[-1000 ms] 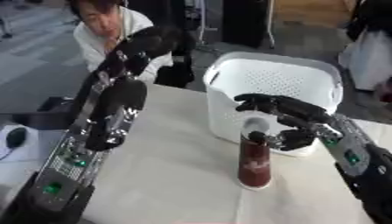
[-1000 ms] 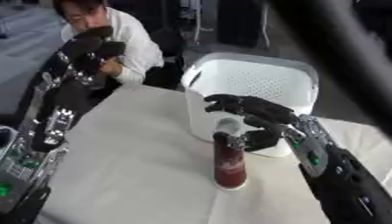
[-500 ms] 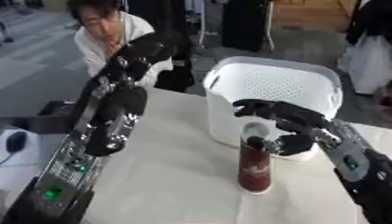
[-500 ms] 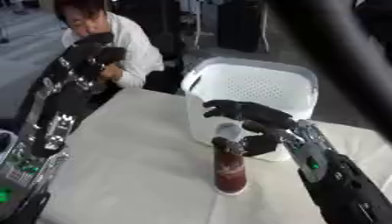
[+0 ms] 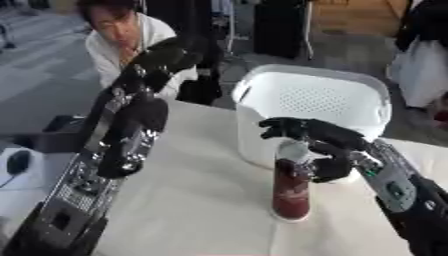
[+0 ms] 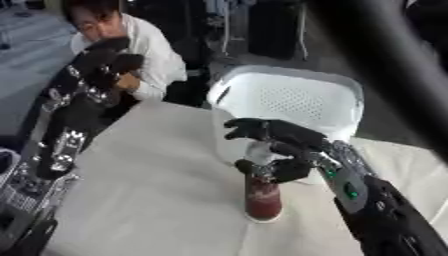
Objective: Pick up objects on the table and place them in the box.
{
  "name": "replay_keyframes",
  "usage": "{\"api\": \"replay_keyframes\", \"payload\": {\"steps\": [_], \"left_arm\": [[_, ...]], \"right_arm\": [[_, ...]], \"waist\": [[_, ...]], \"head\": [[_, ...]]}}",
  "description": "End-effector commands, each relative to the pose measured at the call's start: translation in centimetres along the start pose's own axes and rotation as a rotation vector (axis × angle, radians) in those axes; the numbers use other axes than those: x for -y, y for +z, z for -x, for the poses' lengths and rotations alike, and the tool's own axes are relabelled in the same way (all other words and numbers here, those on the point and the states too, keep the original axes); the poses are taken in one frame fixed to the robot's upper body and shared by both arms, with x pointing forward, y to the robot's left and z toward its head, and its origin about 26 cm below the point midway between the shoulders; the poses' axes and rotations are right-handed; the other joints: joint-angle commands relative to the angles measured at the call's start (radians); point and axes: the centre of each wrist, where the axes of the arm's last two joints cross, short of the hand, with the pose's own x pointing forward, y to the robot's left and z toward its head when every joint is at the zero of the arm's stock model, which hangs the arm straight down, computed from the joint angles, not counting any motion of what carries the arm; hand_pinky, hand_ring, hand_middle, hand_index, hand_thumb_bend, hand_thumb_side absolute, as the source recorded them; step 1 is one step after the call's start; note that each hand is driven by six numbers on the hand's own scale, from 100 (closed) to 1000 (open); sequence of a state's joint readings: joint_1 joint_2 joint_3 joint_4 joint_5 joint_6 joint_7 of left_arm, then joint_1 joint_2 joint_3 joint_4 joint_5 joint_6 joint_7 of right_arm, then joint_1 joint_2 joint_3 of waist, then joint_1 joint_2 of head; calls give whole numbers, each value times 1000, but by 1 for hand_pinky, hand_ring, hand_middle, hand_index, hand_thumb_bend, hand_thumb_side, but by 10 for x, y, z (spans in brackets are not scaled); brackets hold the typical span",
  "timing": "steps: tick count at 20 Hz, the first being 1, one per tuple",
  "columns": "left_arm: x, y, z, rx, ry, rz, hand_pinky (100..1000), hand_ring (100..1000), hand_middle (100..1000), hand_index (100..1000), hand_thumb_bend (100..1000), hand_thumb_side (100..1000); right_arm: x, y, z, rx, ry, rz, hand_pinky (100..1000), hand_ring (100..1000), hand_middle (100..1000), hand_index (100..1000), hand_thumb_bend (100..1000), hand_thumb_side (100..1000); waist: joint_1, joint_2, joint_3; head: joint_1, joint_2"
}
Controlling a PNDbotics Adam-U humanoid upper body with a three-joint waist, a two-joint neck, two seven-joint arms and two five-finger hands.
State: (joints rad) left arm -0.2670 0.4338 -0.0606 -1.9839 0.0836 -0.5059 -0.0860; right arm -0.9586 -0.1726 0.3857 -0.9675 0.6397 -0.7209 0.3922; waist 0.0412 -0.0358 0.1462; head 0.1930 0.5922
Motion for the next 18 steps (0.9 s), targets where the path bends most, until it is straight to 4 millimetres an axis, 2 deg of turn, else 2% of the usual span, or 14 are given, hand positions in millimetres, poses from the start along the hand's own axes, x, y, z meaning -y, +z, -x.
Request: {"api": "replay_keyframes", "payload": {"steps": [1,18], "left_arm": [[-3,-7,-5,32,-9,10,906,849,916,906,100,649],[-3,-7,-4,33,-6,11,906,849,916,907,100,649]], "right_arm": [[10,-6,-5,187,107,-156,867,874,960,928,282,1000],[0,-11,0,142,98,-148,881,878,964,926,272,1000]], "waist": [[2,-8,1],[5,-7,2]], "head": [[3,-6],[0,-33]]}}
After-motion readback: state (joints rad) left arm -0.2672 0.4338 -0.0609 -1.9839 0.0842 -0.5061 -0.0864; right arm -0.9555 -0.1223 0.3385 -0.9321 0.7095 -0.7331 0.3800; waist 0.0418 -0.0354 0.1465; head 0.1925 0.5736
